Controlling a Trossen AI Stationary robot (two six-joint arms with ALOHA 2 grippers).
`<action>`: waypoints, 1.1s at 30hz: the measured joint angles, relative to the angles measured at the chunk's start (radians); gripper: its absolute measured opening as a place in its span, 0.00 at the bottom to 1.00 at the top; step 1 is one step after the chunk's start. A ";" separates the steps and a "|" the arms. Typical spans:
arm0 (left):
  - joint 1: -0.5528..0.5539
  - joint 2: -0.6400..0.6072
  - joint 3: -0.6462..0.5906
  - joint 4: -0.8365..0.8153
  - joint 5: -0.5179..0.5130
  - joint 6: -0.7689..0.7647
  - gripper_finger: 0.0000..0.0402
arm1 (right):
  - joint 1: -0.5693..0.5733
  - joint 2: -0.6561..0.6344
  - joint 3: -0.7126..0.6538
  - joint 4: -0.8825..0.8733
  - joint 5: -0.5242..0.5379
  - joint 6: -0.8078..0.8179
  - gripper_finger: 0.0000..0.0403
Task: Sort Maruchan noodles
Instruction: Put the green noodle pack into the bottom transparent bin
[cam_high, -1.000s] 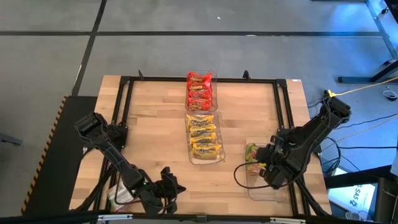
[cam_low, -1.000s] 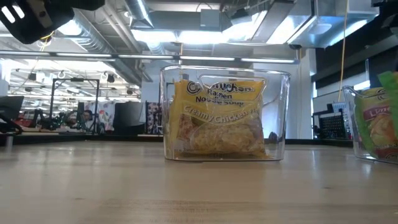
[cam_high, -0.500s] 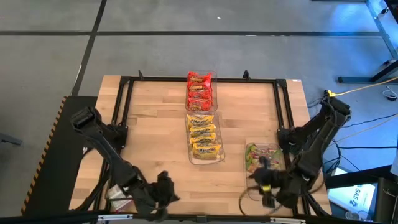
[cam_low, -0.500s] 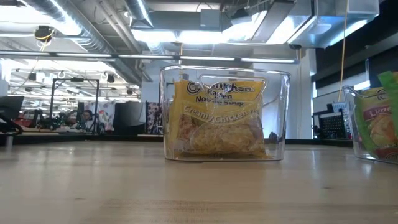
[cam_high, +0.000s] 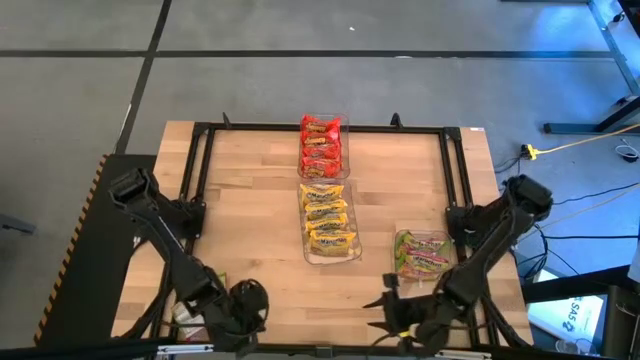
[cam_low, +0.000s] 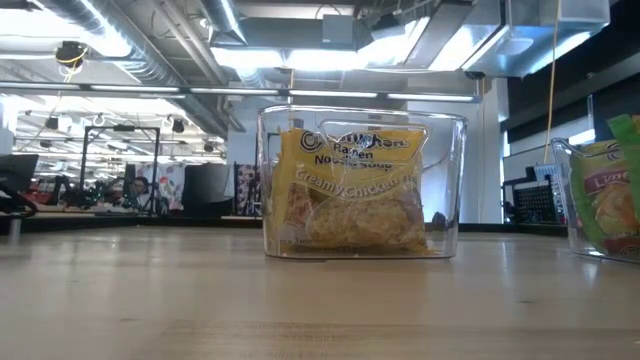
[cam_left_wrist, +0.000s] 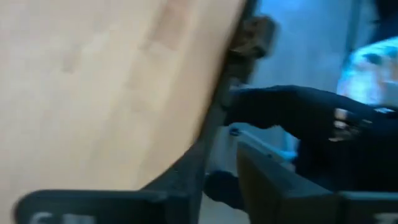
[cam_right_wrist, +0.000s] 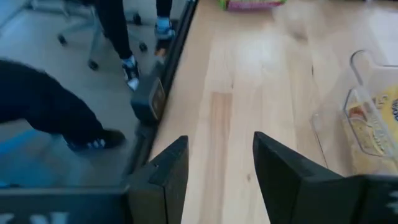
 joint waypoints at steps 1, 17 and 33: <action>0.013 0.000 0.000 -0.024 -0.003 0.001 0.25 | -0.010 0.012 0.000 0.004 -0.016 -0.022 0.38; 0.213 -0.071 0.000 -0.390 0.311 0.026 0.41 | -0.131 0.035 0.000 -0.019 -0.170 -0.279 0.38; -0.144 -0.063 0.000 -0.467 0.414 -0.598 0.41 | -0.130 0.035 -0.001 -0.061 -0.167 -0.193 0.38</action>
